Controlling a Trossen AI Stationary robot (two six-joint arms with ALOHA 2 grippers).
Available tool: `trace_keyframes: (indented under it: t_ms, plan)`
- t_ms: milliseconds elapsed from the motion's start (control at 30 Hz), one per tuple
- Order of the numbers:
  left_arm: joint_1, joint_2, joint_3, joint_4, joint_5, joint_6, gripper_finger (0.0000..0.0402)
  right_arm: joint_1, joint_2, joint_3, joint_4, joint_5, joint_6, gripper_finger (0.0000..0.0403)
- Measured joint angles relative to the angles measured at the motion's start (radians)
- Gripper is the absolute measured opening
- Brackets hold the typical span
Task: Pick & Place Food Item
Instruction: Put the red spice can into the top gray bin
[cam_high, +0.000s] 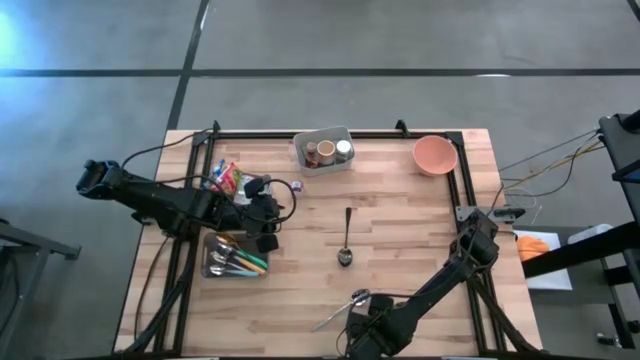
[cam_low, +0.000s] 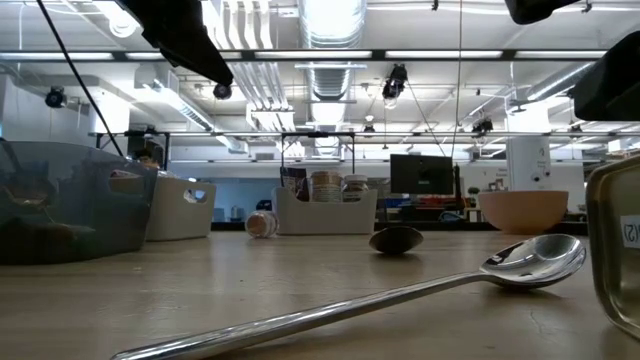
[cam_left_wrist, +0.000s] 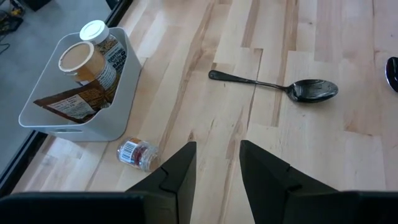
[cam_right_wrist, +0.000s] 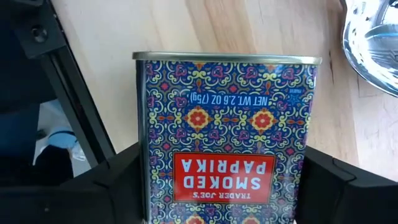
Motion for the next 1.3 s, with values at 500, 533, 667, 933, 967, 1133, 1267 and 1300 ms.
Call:
trace_keyframes:
  t_ms: [500,533,667,933,967,1133,1267,1300]
  plan:
    - [0.000,0.000,0.000,0.000,0.000,-0.065,0.0126,0.000,0.000,0.009,-0.002,0.003,0.000,0.0281]
    - [0.000,0.000,0.000,0.000,0.001,-0.101,0.0126,0.000,0.001,0.016,-0.005,0.003,0.001,0.0281]
    - [0.000,0.000,0.000,0.001,0.001,-0.204,0.0126,0.002,0.001,0.059,-0.049,0.010,0.009,0.0281]
    - [0.001,0.002,0.000,0.013,0.105,-0.263,0.0126,0.016,0.001,0.182,-0.210,0.062,-0.030,0.0281]
    - [0.004,0.002,0.000,0.023,0.153,-0.246,0.0126,0.018,0.001,0.199,-0.228,0.068,-0.048,0.0281]
    - [0.008,0.002,0.000,0.078,0.419,-0.179,0.0126,0.018,0.001,0.283,-0.264,0.132,-0.185,0.0281]
    - [0.009,0.002,0.000,0.131,0.543,-0.203,0.0126,0.014,0.001,0.341,-0.333,0.229,-0.250,0.0281]
    - [0.009,0.002,0.000,0.141,0.555,-0.214,0.0126,0.012,0.001,0.355,-0.362,0.257,-0.258,0.0281]
